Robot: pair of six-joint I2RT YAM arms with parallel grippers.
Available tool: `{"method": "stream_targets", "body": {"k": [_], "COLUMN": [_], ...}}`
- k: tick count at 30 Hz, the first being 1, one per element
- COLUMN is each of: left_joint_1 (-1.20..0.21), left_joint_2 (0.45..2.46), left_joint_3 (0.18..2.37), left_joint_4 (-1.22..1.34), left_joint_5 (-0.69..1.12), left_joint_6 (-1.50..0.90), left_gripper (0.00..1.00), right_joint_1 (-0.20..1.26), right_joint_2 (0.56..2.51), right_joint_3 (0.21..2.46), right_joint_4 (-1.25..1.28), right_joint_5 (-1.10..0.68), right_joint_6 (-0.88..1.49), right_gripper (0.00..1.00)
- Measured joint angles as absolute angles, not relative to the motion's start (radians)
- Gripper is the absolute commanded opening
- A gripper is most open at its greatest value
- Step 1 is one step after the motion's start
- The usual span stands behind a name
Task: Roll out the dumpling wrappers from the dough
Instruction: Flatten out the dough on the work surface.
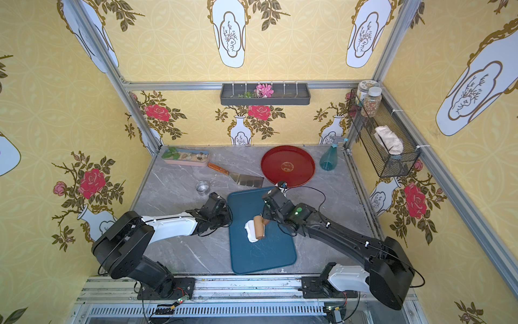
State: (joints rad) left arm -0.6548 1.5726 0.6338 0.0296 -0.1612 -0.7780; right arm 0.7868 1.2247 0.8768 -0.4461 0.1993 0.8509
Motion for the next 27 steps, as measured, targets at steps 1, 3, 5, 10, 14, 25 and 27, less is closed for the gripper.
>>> {"method": "stream_targets", "body": {"k": [1, 3, 5, 10, 14, 25, 27], "left_joint_1": [-0.655, -0.655, -0.655, -0.655, -0.655, -0.655, -0.655], "left_joint_2": [1.573, 1.574, 1.574, 1.574, 1.574, 1.572, 1.572], "left_joint_3": [0.634, 0.633, 0.633, 0.633, 0.633, 0.632, 0.632], "left_joint_4": [0.031, 0.033, 0.033, 0.033, 0.033, 0.034, 0.034], "left_joint_5": [-0.161, -0.161, -0.161, -0.161, -0.161, -0.161, -0.161], "left_joint_6": [-0.778, -0.778, -0.778, -0.778, -0.778, -0.779, -0.779], "left_gripper": [0.00, 0.00, 0.00, 0.00, 0.00, 0.00, 0.00], "right_joint_1": [0.780, 0.778, 0.777, 0.791, 0.813, 0.836, 0.839], "right_joint_2": [1.211, 1.199, 1.193, 1.192, 1.206, 1.280, 1.285], "right_joint_3": [0.878, 0.886, 0.888, 0.852, 0.845, 0.844, 0.844], "right_joint_4": [-0.458, -0.476, -0.477, -0.463, -0.418, -0.334, -0.321], "right_joint_5": [0.183, 0.166, 0.156, 0.149, 0.140, 0.165, 0.166], "right_joint_6": [0.844, 0.833, 0.832, 0.832, 0.833, 0.841, 0.840], "right_gripper": [0.00, 0.00, 0.00, 0.00, 0.00, 0.00, 0.00]}}
